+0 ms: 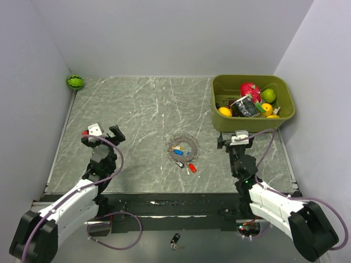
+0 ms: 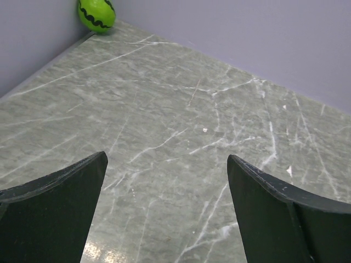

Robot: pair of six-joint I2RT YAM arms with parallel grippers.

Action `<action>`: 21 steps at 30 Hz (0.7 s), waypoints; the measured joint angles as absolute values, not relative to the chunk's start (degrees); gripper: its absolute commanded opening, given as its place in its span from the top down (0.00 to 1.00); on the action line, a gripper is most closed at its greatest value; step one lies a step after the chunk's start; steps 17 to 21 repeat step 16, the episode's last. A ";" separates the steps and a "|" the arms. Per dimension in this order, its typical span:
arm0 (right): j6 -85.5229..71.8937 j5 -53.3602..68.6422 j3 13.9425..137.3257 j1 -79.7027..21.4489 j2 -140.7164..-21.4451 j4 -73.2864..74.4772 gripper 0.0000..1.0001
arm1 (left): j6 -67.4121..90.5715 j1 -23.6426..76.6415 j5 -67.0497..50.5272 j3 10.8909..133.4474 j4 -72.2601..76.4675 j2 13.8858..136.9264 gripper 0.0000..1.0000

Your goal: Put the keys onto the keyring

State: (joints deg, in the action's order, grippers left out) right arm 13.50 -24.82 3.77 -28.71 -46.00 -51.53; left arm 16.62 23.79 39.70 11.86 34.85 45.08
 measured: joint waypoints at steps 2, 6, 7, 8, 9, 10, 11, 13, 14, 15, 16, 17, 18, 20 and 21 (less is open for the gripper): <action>15.64 -26.55 3.09 -27.14 -48.07 -54.98 0.00 | 15.88 23.79 40.01 11.73 35.90 46.02 0.04; 16.36 -27.70 2.87 -22.72 -51.18 -59.61 0.00 | 14.61 23.79 39.90 11.44 37.71 48.10 0.04; 16.16 -27.55 2.87 -21.80 -51.68 -60.01 0.00 | 14.33 23.79 39.90 11.33 38.09 48.36 0.04; 15.92 -27.44 2.87 -21.21 -52.18 -60.29 0.00 | 14.09 23.79 39.92 11.20 38.70 48.66 0.04; 15.68 -27.24 2.87 -20.53 -53.30 -60.73 0.00 | 13.72 23.79 39.90 11.07 39.20 48.88 0.04; 15.46 -27.09 2.87 -20.16 -54.26 -61.14 0.00 | 13.19 23.79 39.86 10.85 40.05 49.04 0.04; 15.16 -26.89 2.87 -19.81 -55.92 -61.98 0.00 | 12.91 23.79 39.86 10.68 40.69 49.17 0.04; 14.59 -26.50 2.85 -19.40 -58.48 -63.57 0.00 | 12.16 23.79 39.27 10.17 42.26 49.28 0.04; 14.37 -26.35 2.85 -19.31 -59.59 -64.27 0.00 | 11.62 23.79 38.85 9.80 43.11 49.19 0.04; 14.11 -26.26 2.85 -19.20 -60.40 -64.71 0.00 | 11.31 23.79 38.30 9.39 43.81 48.99 0.04; 13.85 -26.09 2.83 -19.05 -61.41 -65.56 0.00 | 11.00 23.79 37.58 9.10 44.31 48.77 0.04; 13.85 -26.09 2.83 -19.05 -61.41 -65.56 0.00 | 11.00 23.79 37.58 9.10 44.31 48.77 0.04; 13.85 -26.09 2.83 -19.05 -61.41 -65.56 0.00 | 11.00 23.79 37.58 9.10 44.31 48.77 0.04; 13.85 -26.09 2.83 -19.05 -61.41 -65.56 0.00 | 11.00 23.79 37.58 9.10 44.31 48.77 0.04; 13.85 -26.09 2.83 -19.05 -61.41 -65.56 0.00 | 11.00 23.79 37.58 9.10 44.31 48.77 0.04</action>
